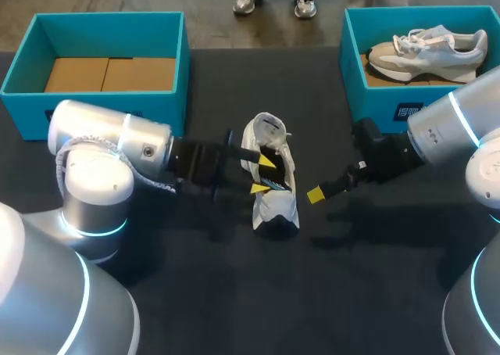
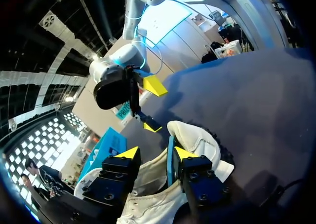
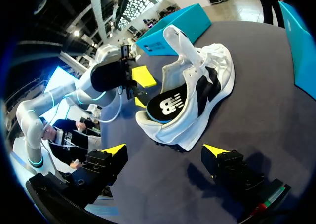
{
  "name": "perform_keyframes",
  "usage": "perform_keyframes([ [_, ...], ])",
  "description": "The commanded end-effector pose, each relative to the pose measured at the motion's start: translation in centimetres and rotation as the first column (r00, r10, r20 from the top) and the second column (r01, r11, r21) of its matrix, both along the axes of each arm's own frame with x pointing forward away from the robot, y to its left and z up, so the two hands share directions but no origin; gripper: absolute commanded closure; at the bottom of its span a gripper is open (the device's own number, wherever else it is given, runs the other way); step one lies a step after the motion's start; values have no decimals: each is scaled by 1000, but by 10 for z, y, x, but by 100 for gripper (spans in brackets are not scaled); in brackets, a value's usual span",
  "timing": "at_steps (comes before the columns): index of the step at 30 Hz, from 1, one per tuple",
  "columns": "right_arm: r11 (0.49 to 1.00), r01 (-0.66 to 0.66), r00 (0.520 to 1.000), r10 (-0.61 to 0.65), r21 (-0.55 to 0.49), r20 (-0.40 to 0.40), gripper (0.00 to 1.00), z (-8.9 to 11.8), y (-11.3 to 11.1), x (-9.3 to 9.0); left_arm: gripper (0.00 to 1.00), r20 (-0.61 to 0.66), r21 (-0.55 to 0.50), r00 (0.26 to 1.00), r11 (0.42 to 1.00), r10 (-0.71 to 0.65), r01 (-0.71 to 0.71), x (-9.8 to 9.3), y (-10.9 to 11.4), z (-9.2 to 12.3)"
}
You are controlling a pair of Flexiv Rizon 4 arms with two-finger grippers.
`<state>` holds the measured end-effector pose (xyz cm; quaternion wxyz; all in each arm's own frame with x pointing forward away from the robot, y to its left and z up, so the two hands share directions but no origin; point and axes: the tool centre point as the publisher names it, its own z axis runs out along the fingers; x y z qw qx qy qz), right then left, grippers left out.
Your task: Take the shoe out of the shoebox, open the shoe tongue, remove and reinsert the insole, then place the shoe into the shoebox
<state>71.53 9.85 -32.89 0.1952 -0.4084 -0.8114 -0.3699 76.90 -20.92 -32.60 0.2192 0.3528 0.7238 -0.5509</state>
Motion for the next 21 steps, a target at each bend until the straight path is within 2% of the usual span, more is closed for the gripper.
perform_keyframes([
  [1, 1000, 0, 1000, 0, -3, 0, 0, 0, 1, 0, 55, 5, -4, 1000, 1000, 6, -6, -4, 5, 3],
  [13, 1000, 0, 1000, 0, -3, 0, 0, 0, 1, 0, 58, 27, 15, 1000, 1000, -15, 15, -1, 12, 11],
  [16, 1000, 0, 1000, 0, -3, 0, 0, 0, 1, 0, 66, 31, 17, 999, 1000, -19, 19, 0, 13, 15],
  [17, 1000, 0, 1000, 0, -3, 0, 0, 0, 1, 0, 81, 29, 18, 999, 1000, -25, 25, 1, 14, 17],
  [18, 1000, 0, 1000, 0, -3, 0, 0, 0, 1, 0, 89, 32, 28, 999, 999, -39, 38, 1, 15, 18],
  [20, 1000, 0, 1000, 0, -3, 0, 0, 0, 1, 0, 100, 40, 48, 997, 997, -63, 61, 2, 16, 19],
  [21, 1000, 0, 1000, 0, -3, 0, 0, 0, 1, 0, 100, 44, 56, 996, 996, -74, 71, 2, 17, 19],
])
